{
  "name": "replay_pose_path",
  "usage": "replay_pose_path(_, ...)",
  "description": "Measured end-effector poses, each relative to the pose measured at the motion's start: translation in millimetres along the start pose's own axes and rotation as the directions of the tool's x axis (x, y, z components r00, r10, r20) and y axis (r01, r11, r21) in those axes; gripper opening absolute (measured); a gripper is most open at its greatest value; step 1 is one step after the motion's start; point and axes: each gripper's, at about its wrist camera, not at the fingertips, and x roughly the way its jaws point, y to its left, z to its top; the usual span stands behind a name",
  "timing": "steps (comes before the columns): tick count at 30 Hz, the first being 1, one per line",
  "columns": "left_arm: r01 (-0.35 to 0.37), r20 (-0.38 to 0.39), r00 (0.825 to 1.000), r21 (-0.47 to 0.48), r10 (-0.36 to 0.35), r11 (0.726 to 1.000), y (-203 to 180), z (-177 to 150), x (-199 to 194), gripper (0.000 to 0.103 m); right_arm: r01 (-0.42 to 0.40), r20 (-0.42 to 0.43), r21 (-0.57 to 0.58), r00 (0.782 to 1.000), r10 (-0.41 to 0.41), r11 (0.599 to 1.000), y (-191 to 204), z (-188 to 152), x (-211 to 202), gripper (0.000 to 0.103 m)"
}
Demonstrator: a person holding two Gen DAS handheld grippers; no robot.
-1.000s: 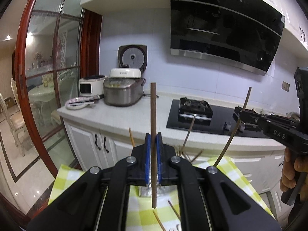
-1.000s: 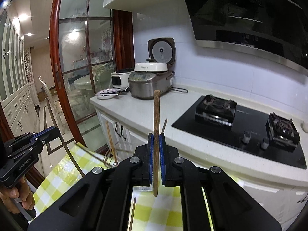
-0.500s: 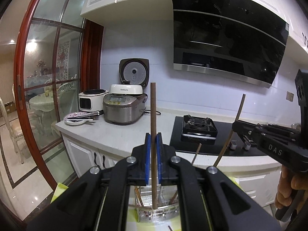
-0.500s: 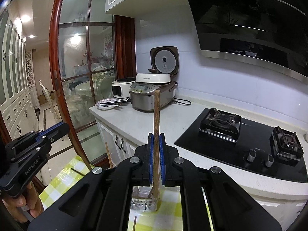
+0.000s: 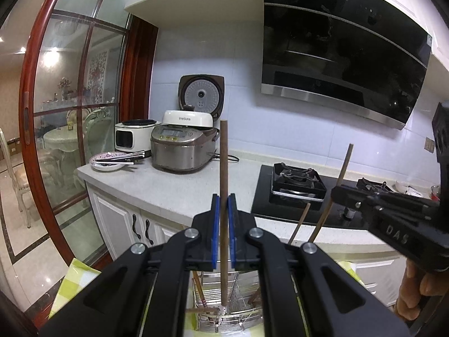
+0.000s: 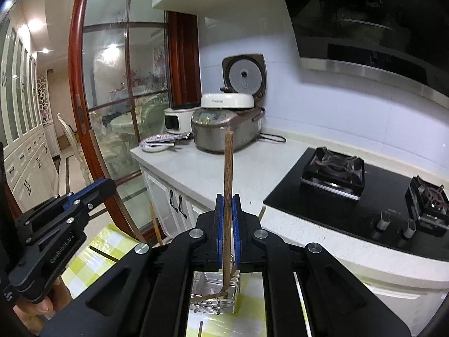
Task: Organize utensils
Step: 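Lower the chopsticks into the rack and open both tools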
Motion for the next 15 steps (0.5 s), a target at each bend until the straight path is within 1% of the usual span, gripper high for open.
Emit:
replay_pose_path(9, 0.000, -0.030, 1.000, -0.020, -0.001, 1.000, 4, -24, 22, 0.006, 0.010, -0.062, 0.006, 0.998, -0.009, 1.000, -6, -31, 38, 0.008)
replay_pose_path(15, -0.009, -0.075, 0.997, -0.036, 0.006, 0.999, 10, -45, 39, 0.006, 0.014, -0.101, 0.023, 0.995, -0.012, 1.000, -10, -55, 58, 0.008)
